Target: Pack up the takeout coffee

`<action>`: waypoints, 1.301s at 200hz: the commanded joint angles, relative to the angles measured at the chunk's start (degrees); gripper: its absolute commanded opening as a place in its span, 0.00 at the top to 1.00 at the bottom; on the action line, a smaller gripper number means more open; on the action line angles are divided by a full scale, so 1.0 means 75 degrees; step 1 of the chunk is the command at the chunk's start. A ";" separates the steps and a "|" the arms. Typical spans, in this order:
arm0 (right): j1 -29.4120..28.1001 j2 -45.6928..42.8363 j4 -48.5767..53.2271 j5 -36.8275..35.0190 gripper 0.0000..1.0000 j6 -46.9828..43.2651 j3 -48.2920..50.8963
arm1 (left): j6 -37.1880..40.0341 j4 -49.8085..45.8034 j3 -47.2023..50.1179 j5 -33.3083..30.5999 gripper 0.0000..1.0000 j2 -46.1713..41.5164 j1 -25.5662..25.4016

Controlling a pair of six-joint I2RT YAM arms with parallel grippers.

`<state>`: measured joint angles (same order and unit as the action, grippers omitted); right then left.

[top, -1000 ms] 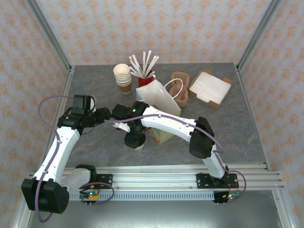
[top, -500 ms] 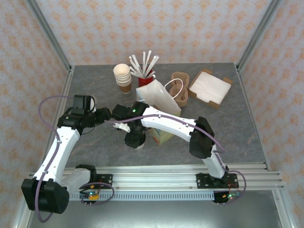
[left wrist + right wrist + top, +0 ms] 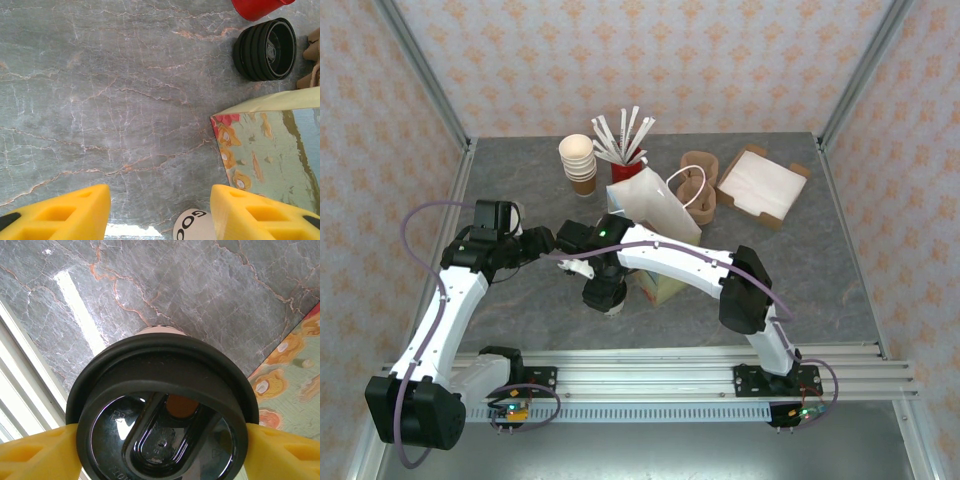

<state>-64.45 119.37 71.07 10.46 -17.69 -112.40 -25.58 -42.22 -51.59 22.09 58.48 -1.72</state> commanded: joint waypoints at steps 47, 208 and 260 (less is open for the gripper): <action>0.0003 -0.0006 0.0198 -0.0247 0.25 -0.0055 0.0200 | 0.0099 0.0049 0.0070 0.0061 0.44 -0.0110 0.0085; -0.0353 -0.0858 0.0722 0.0761 0.45 -0.0009 -0.1282 | 0.0338 -0.0241 -0.0300 -0.0232 0.44 -0.0086 0.0282; -0.0404 -0.1536 0.0784 0.1384 0.45 0.0184 -0.1979 | 0.0411 -0.0445 -0.0726 -0.0116 0.44 -0.0098 0.0440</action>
<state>-67.37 112.14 74.89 18.06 -17.61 -124.18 -23.88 -43.70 -53.98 21.65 58.48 1.15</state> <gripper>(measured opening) 0.627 0.559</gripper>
